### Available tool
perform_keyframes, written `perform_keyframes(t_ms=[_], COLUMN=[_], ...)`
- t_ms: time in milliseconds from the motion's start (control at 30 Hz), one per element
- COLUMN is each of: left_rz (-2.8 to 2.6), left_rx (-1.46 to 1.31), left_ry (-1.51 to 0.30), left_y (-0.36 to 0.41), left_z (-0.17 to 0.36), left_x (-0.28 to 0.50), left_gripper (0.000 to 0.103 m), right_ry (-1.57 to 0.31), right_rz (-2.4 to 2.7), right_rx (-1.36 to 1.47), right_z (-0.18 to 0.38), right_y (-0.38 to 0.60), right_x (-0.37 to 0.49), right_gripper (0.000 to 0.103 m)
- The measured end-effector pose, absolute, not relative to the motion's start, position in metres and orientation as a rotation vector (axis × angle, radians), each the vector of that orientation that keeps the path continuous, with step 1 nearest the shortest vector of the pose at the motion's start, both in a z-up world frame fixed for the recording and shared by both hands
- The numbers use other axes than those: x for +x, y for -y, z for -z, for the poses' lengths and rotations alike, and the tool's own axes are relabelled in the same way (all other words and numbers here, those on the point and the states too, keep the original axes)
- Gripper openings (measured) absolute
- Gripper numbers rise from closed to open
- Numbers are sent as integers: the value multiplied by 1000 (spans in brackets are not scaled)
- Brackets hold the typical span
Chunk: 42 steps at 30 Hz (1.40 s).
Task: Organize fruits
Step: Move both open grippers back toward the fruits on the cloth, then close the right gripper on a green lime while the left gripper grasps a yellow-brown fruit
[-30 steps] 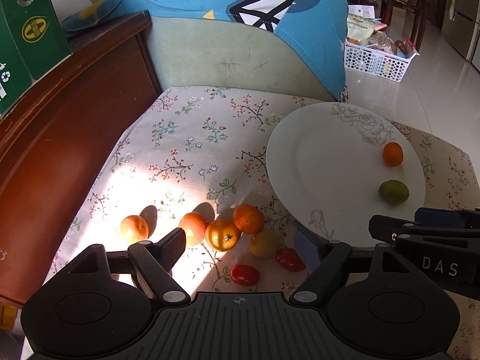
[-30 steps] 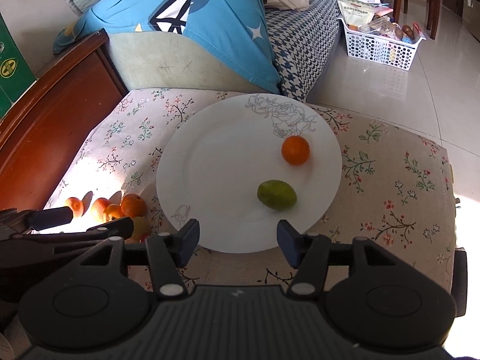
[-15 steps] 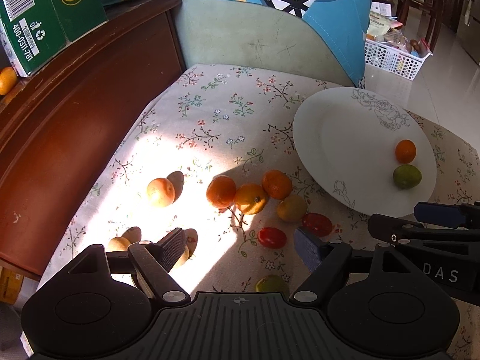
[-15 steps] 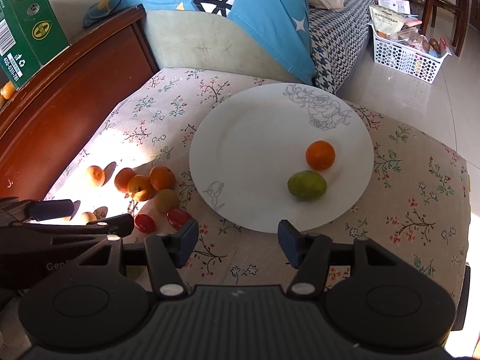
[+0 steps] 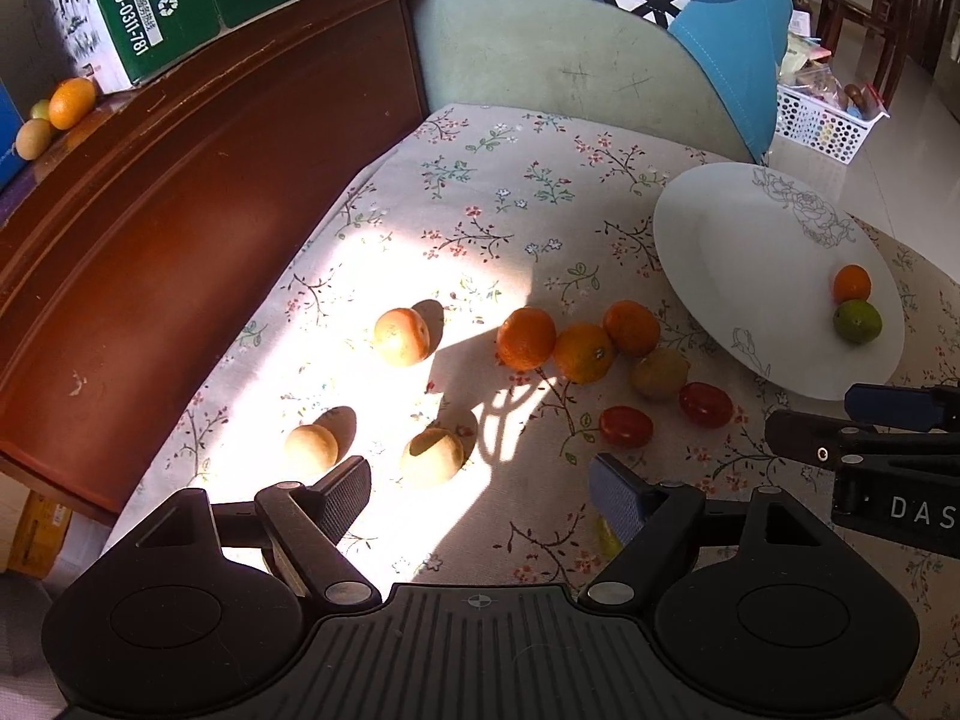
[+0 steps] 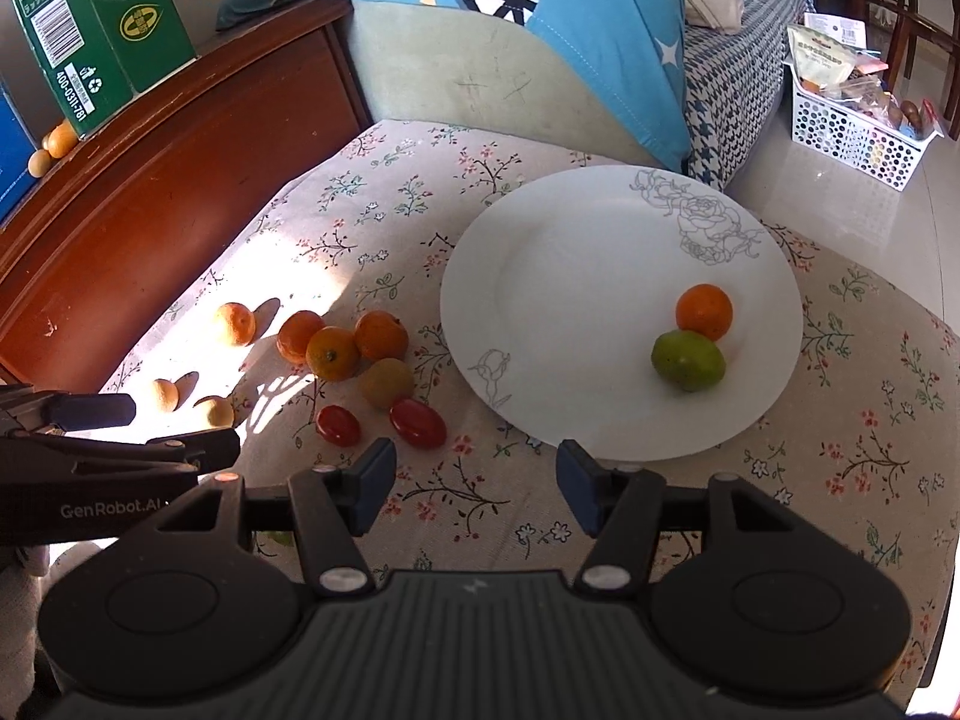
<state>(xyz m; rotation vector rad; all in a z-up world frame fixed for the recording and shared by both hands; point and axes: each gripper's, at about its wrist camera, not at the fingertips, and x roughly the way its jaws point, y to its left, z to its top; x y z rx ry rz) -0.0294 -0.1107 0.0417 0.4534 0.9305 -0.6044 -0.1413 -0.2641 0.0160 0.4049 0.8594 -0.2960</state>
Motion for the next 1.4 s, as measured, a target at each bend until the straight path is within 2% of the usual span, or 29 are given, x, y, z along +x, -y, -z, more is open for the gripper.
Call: perform_keyframes(t_ms=[333,567,733,867,1100,1400], left_rz=[556,534,556,580,564,536], left_rx=[400,363,361,352,331,304], left_ry=[-966,-974,-968,-978,-994,-972], left_y=[85,65,55,50,40,30], left_z=[-35,-29,-27,-24,-20,-24], left_x=[-16,-7,-7,-6,1,10], left_gripper=[81,77,75,72,66,66], right_ry=[-911,-936,-957,-953,-922,-902], right_rz=[185,92,81,86,120,146], right_rx=[403,360,321,285,323,358], right_z=[-4,-1,5,8,3,-1], right_y=[237,208,196,191,201,210], right_x=[-129,-116,-106,-103,-101,-104], right_gripper=[59,52,43,29,29,29])
